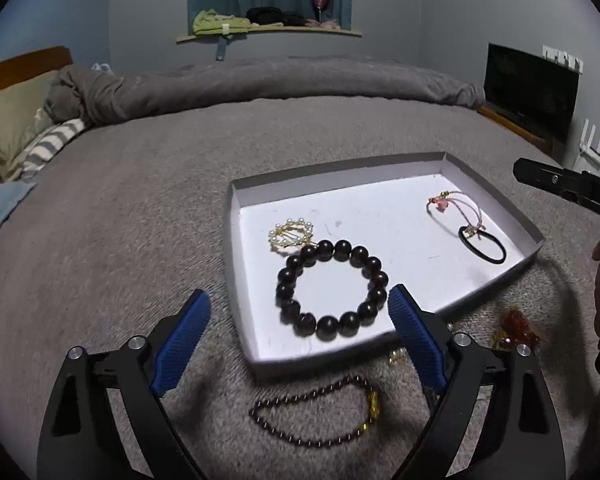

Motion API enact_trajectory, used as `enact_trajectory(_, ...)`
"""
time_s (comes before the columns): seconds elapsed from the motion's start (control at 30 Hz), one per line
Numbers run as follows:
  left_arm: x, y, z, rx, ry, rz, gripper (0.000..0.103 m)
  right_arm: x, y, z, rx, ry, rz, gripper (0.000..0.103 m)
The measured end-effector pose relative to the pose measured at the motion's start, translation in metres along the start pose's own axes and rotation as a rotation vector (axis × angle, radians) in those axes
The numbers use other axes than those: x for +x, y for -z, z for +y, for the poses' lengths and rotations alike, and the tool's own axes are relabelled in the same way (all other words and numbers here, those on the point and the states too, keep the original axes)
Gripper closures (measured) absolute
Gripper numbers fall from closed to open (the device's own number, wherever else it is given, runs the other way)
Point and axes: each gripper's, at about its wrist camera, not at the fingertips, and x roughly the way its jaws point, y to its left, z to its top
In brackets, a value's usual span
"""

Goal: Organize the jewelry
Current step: 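Open both tools to release the bracelets into the box, then withdraw both tools from the box toward the remaining jewelry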

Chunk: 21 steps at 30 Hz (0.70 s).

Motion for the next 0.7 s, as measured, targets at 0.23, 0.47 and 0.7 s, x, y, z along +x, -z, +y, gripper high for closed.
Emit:
enact_trajectory(0.23,-0.024,0.020,0.002,0.007,-0.005,-0.052,0.009,-0.017,0.016,0.003,0.000,-0.018,0.005,0.008)
enact_trajectory(0.47,-0.028,0.033,0.000,0.026,-0.009,-0.035,0.008,-0.039,0.034,-0.004,-0.005,0.004,0.002,0.005)
enact_trajectory(0.7,-0.030,0.041,-0.003,0.045,0.002,-0.017,0.008,-0.052,0.051,-0.012,-0.022,0.031,0.012,0.005)
